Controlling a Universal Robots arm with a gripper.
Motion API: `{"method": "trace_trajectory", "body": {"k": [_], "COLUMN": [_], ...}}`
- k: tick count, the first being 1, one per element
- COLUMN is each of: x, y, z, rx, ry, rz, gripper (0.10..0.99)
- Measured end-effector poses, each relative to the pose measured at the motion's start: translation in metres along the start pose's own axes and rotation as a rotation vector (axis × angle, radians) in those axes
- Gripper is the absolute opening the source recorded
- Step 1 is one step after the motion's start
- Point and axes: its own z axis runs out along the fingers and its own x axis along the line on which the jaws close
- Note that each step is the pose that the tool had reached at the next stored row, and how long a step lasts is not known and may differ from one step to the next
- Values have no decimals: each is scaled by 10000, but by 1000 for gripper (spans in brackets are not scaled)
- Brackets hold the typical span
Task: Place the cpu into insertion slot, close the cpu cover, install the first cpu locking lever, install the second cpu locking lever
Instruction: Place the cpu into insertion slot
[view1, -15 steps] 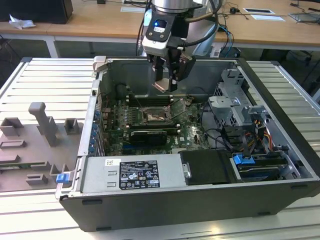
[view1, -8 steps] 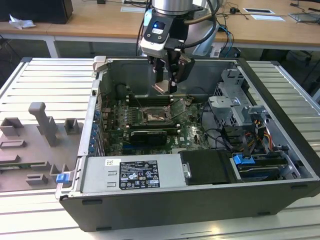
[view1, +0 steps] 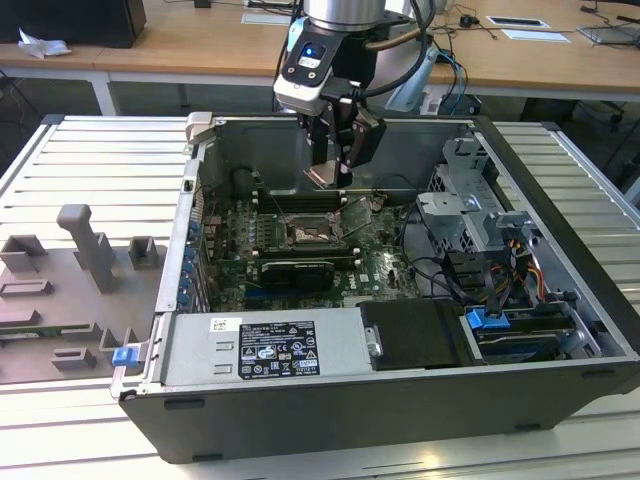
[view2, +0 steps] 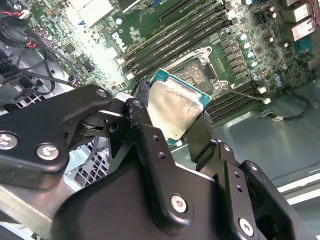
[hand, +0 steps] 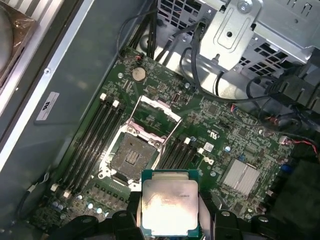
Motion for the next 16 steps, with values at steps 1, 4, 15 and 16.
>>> {"method": "trace_trajectory", "body": {"k": [1,4,15,16], "x": [0,0,1,1], "y": [0,0,0,0], "z": [0,3,11,12], "rx": [2,7,26,28], "ry": [0,1,3,3], "rz": [42,186,673,721], "gripper": [541,541,541,541]}}
